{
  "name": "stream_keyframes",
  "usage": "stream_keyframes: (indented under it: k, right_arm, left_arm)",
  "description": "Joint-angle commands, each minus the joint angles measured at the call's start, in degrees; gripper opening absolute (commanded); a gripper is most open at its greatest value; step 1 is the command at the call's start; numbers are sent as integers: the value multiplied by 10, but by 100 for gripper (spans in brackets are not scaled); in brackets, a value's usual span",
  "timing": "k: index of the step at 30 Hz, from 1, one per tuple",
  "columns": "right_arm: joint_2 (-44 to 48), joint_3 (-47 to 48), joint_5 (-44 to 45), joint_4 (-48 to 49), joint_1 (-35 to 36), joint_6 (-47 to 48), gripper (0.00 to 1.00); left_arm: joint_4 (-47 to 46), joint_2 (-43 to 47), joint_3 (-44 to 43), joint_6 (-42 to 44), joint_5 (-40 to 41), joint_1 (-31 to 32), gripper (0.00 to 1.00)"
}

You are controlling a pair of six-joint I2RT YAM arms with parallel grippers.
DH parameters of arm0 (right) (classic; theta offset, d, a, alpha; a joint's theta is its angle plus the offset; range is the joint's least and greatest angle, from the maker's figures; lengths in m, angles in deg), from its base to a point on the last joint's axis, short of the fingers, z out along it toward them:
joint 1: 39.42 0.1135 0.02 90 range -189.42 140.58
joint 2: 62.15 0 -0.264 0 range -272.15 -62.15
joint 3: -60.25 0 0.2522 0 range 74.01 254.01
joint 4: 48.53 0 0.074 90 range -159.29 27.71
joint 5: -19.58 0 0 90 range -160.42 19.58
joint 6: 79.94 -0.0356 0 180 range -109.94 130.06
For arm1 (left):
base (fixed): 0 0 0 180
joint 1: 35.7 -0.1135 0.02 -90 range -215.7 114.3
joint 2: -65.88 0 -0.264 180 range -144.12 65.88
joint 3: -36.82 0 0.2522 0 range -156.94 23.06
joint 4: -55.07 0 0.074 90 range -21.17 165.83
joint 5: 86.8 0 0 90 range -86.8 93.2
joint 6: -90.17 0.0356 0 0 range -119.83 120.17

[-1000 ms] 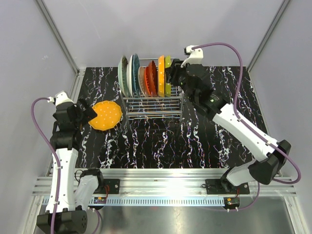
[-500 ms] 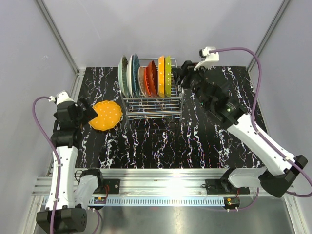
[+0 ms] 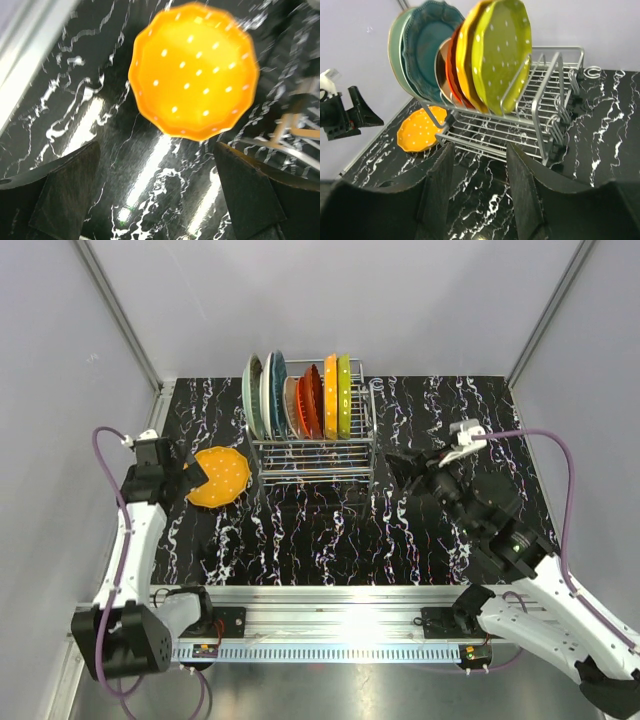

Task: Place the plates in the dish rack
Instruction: Grab a plate with the left arm

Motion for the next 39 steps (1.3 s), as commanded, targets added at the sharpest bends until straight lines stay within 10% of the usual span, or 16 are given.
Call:
stream_keyframes:
  k: [1, 29, 39]
  right_arm:
    - [51, -58, 17, 9, 3, 6, 54]
    - [115, -131, -26, 12, 3, -10, 63]
    - [112, -131, -27, 12, 2, -9, 63]
  left_arm:
    - [9, -41, -27, -9, 4, 0, 99]
    - [-6, -357, -104, -81, -81, -65, 99]
    - [-6, -390, -106, -68, -73, -75, 77]
